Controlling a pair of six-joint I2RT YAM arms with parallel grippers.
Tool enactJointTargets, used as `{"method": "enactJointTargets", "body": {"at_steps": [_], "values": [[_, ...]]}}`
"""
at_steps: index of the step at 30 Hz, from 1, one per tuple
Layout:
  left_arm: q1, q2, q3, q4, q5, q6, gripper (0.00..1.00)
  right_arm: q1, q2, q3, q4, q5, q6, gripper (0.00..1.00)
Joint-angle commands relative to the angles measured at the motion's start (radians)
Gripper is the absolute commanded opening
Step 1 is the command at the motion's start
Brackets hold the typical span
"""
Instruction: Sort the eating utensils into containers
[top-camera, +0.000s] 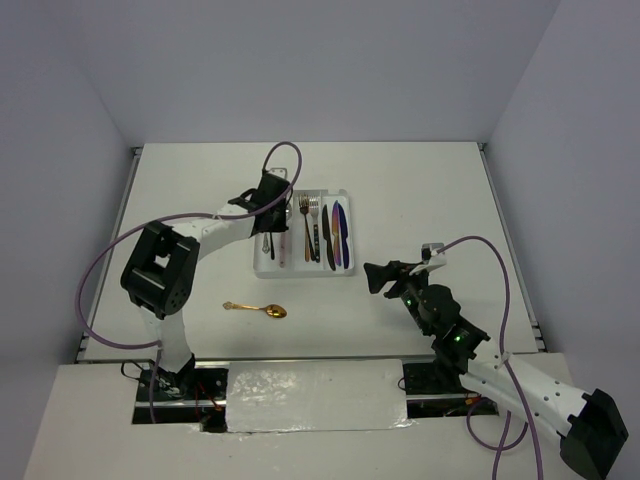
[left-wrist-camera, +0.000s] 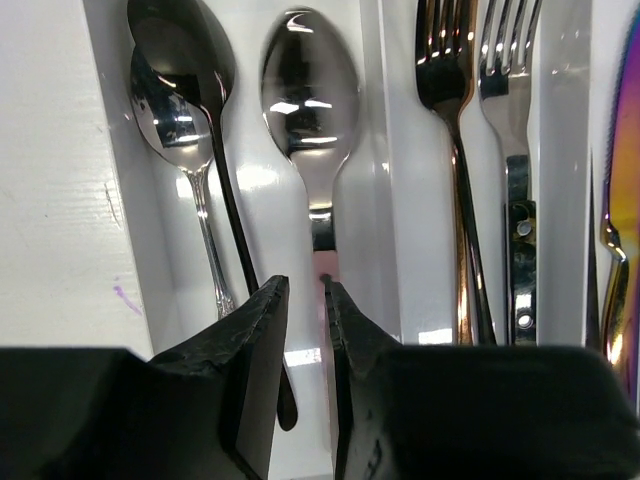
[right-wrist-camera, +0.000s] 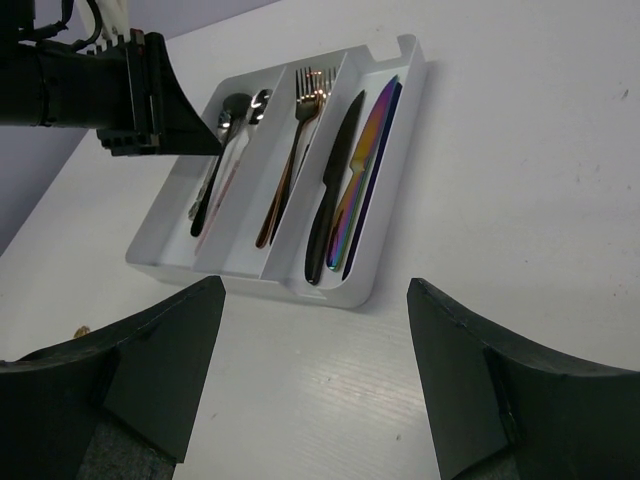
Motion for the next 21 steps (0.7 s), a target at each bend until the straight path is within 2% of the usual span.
{"method": "enactJointTargets", "body": {"at_steps": [1,5,9,12,13,15,16,18,19,21], "values": [[0.003,-0.016,-0.007,0.019,0.015,-0.006,0.34,0.002,-0.004,0.007,0.043,0.002,-0.011,0.81],[0.003,-0.008,0.002,0.007,-0.002,-0.003,0.34,0.003,-0.018,0.001,0.037,-0.006,-0.009,0.81],[0.003,-0.099,-0.018,0.060,0.024,0.067,0.35,0.002,-0.033,-0.005,0.044,-0.010,-0.012,0.81],[0.002,-0.197,0.014,0.082,0.140,0.202,0.35,0.003,-0.030,-0.005,0.052,-0.004,-0.015,0.81],[0.002,-0.234,0.028,0.073,0.197,0.289,0.35,0.002,-0.023,-0.003,0.057,-0.004,-0.017,0.81],[0.005,-0.258,0.060,0.050,0.214,0.387,0.38,0.000,-0.013,-0.002,0.063,-0.004,-0.018,0.81],[0.003,-0.265,0.063,0.012,0.229,0.541,0.43,0.003,-0.006,-0.006,0.069,-0.006,-0.021,0.81],[-0.007,-0.304,0.016,0.033,0.202,0.653,0.44,0.002,0.008,-0.016,0.115,-0.004,-0.025,0.82],[-0.003,-0.320,-0.022,0.104,0.209,0.737,0.46,0.002,0.028,-0.020,0.130,-0.004,-0.026,0.82],[0.006,-0.353,-0.127,0.158,0.267,0.887,0.46,0.003,0.047,-0.013,0.135,-0.004,-0.031,0.82]]}}
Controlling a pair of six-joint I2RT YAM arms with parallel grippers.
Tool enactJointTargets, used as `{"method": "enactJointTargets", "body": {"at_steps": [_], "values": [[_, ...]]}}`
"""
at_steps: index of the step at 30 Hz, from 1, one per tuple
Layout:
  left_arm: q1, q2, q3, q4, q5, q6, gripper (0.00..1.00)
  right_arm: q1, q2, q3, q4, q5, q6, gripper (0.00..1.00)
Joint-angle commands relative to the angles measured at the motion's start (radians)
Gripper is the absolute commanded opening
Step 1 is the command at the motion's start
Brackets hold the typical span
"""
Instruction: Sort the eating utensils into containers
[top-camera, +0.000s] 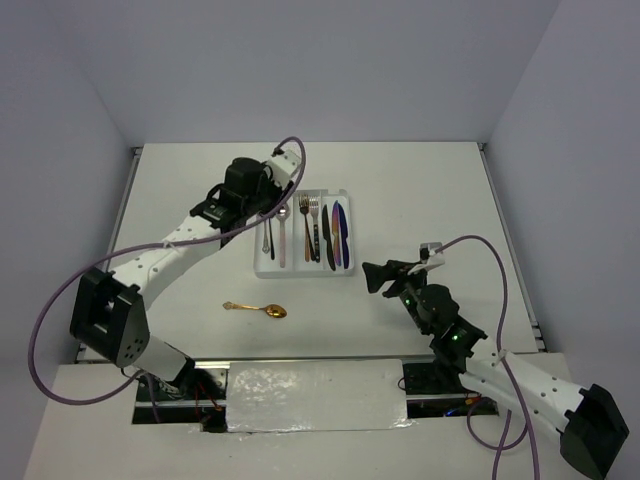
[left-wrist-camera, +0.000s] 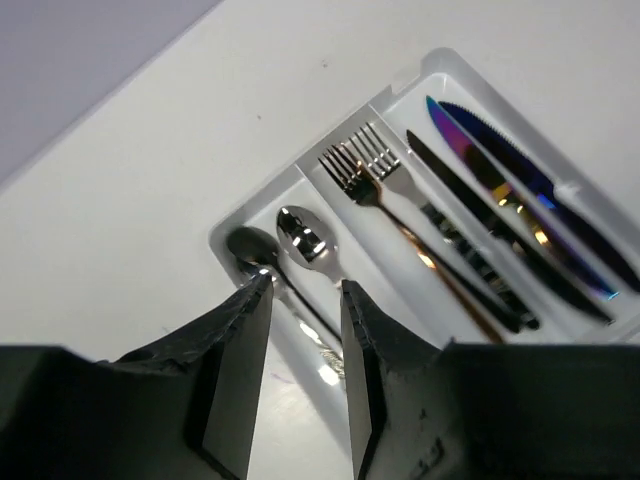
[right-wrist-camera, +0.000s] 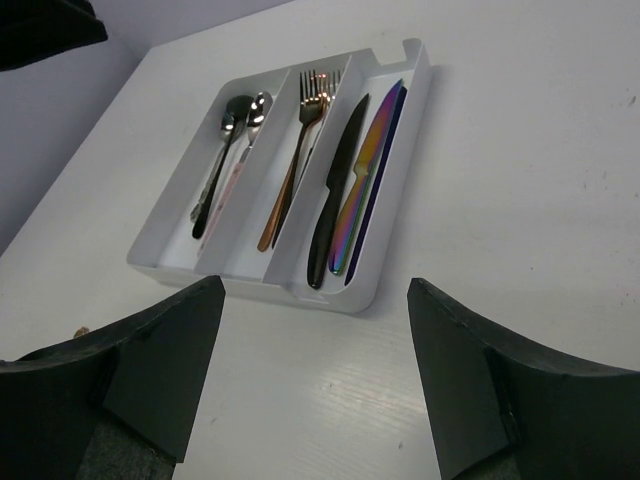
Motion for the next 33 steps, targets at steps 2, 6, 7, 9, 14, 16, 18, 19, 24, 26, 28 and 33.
{"method": "enactJointTargets", "body": {"at_steps": [2,6,7,9,14,16,18,19,24,26,28,33], "values": [[0.012,-0.046,-0.149,0.073,0.128,0.393,0.45,0.002,0.036,0.002,0.082,0.000,-0.026,0.82],[0.068,-0.153,-0.192,-0.011,0.204,0.602,0.43,0.002,0.021,-0.021,0.120,-0.079,-0.061,0.82],[0.128,-0.172,-0.187,-0.043,0.246,0.628,0.43,0.003,0.012,-0.029,0.154,-0.097,-0.064,0.82],[0.208,-0.206,-0.146,-0.221,0.474,0.737,0.43,0.002,0.001,-0.038,0.168,-0.120,-0.066,0.82],[0.394,-0.180,-0.121,-0.595,0.746,1.019,0.42,0.003,-0.035,-0.047,0.151,-0.086,-0.072,0.82],[0.392,-0.189,-0.169,-0.593,0.745,1.039,0.42,0.002,-0.044,-0.061,0.182,-0.094,-0.073,0.81],[0.389,-0.193,-0.190,-0.571,0.806,1.009,0.41,0.000,-0.035,-0.078,0.220,-0.108,-0.081,0.81],[0.383,-0.193,-0.189,-0.583,0.820,1.013,0.41,0.002,-0.027,-0.081,0.231,-0.112,-0.084,0.81],[0.302,-0.244,-0.236,-0.620,0.797,0.974,0.40,0.003,0.041,-0.078,0.278,-0.120,-0.096,0.81],[0.235,-0.268,-0.302,-0.620,0.711,0.947,0.40,0.002,0.048,-0.086,0.291,-0.129,-0.098,0.81],[0.158,-0.302,-0.351,-0.596,0.611,0.900,0.40,0.003,0.044,-0.089,0.286,-0.139,-0.096,0.81],[0.125,-0.385,-0.453,-0.534,0.597,0.835,0.41,0.002,-0.044,-0.099,0.236,-0.165,-0.092,0.81]]}}
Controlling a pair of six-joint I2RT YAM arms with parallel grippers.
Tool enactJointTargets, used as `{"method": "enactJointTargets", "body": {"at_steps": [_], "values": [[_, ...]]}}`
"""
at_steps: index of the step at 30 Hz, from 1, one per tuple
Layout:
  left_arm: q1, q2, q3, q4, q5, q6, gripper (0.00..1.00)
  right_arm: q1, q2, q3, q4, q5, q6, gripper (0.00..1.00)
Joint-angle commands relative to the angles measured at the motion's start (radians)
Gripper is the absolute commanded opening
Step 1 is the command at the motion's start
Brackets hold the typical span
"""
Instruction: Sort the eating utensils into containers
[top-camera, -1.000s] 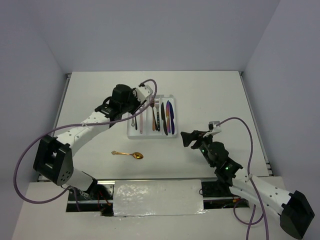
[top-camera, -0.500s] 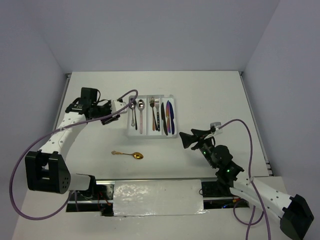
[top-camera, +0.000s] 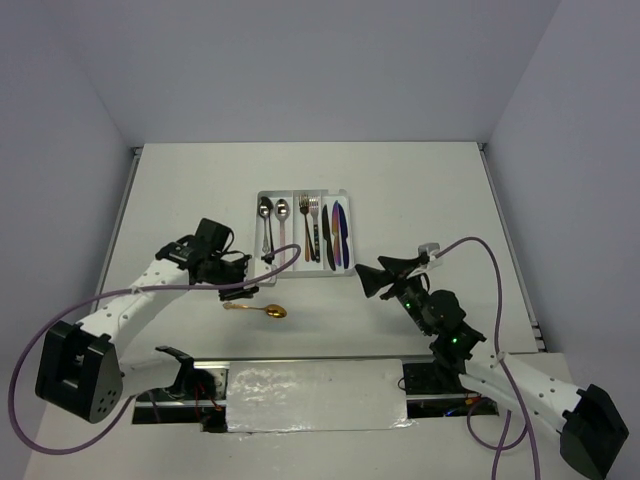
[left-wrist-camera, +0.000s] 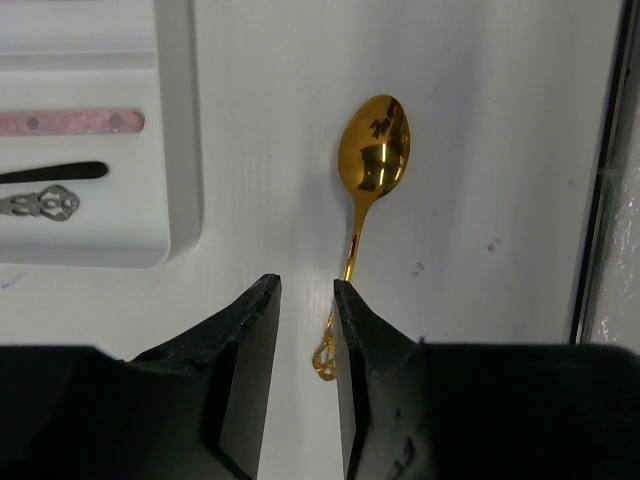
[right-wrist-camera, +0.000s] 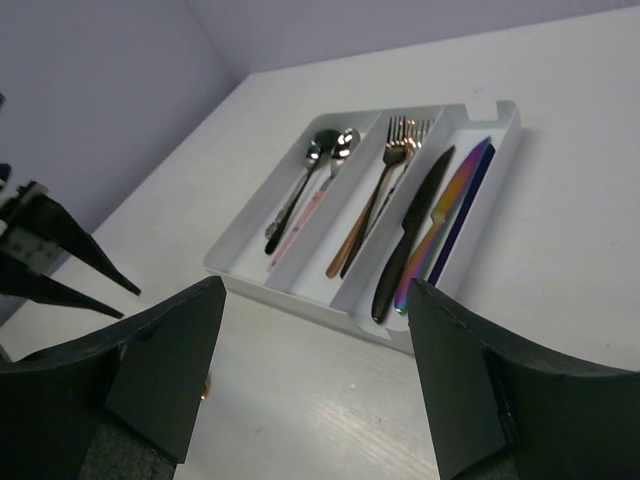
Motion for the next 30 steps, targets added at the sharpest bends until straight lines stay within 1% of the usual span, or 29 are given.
{"method": "enactJointTargets", "body": {"at_steps": [1,3,5,10,15,18,25,30], "values": [[-0.011,-0.051,-0.021,0.054,-0.028,-0.061,0.41,0.003,-0.084,-0.052,0.017,-0.019,-0.013,0.81],[-0.031,-0.042,-0.038,0.051,-0.053,-0.069,0.41,0.003,-0.112,-0.052,0.005,-0.018,-0.012,0.81],[-0.048,-0.007,-0.044,0.058,-0.094,-0.077,0.49,0.003,-0.145,-0.086,-0.001,-0.012,-0.012,0.81],[-0.066,0.128,-0.017,0.046,-0.123,-0.061,0.54,0.003,-0.157,-0.089,-0.005,-0.004,-0.010,0.81],[-0.070,0.245,0.027,-0.003,-0.119,-0.037,0.54,0.003,-0.132,-0.092,0.009,0.002,-0.012,0.81],[-0.070,0.276,0.034,-0.011,-0.108,-0.032,0.54,0.002,-0.128,-0.092,0.011,0.005,-0.012,0.81],[-0.070,0.285,0.013,0.044,-0.159,-0.043,0.53,0.002,-0.142,-0.098,0.008,0.010,-0.010,0.81],[-0.070,0.285,0.004,0.071,-0.159,-0.057,0.52,0.002,-0.140,-0.104,0.012,0.007,-0.010,0.81]]}}
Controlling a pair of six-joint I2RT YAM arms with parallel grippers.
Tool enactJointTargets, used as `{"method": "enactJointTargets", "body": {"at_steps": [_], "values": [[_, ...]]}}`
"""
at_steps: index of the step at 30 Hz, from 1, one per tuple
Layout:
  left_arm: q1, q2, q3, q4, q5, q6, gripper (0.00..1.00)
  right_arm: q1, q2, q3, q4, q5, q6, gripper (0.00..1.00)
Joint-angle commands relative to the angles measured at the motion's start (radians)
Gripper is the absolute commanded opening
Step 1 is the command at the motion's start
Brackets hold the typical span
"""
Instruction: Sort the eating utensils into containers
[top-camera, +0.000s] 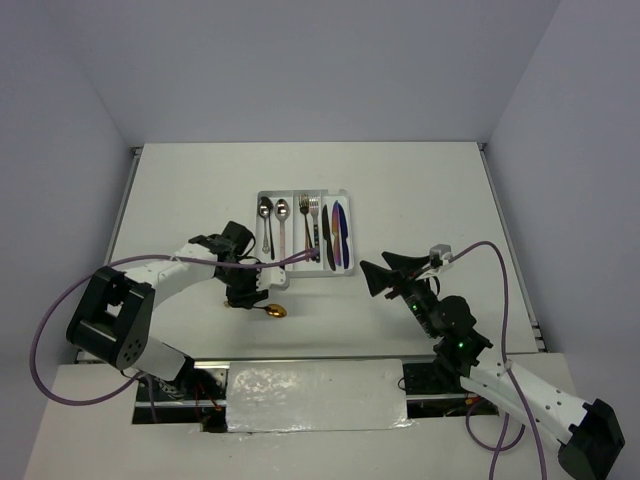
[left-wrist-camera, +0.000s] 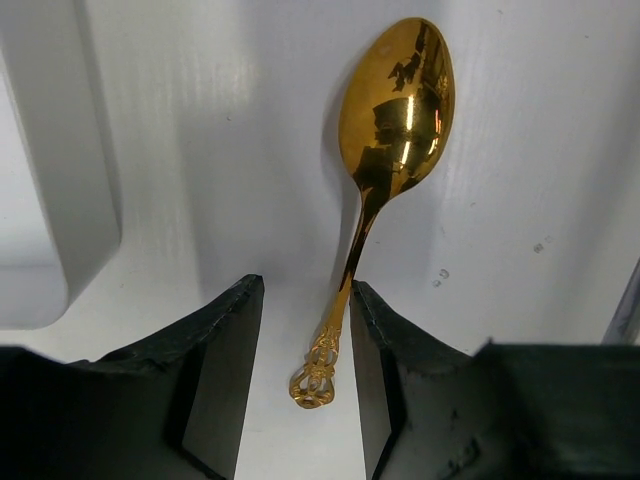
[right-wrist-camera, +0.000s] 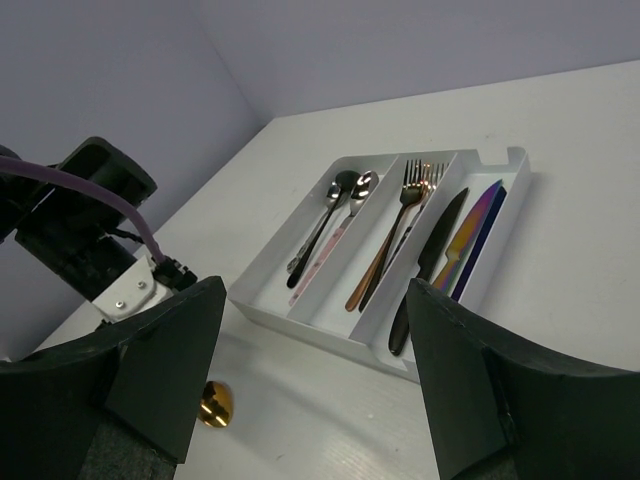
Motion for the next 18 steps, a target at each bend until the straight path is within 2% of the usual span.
{"method": "enactJointTargets", "body": {"at_steps": [1,7,12,18], "values": [[-0.004,0.004,-0.012,0.024,-0.012,0.007,0.53,0.002,-0.001,-0.102,0.033,0.012,-0.009,0.81],[-0.004,0.016,-0.019,0.027,-0.006,0.004,0.52,0.003,0.015,-0.102,0.039,0.010,-0.009,0.81],[-0.015,0.091,0.011,-0.013,-0.006,-0.001,0.51,0.002,0.010,-0.104,0.041,0.015,-0.009,0.81],[-0.013,0.119,0.020,-0.028,0.003,0.010,0.46,0.002,0.021,-0.104,0.047,0.018,-0.011,0.81]]}}
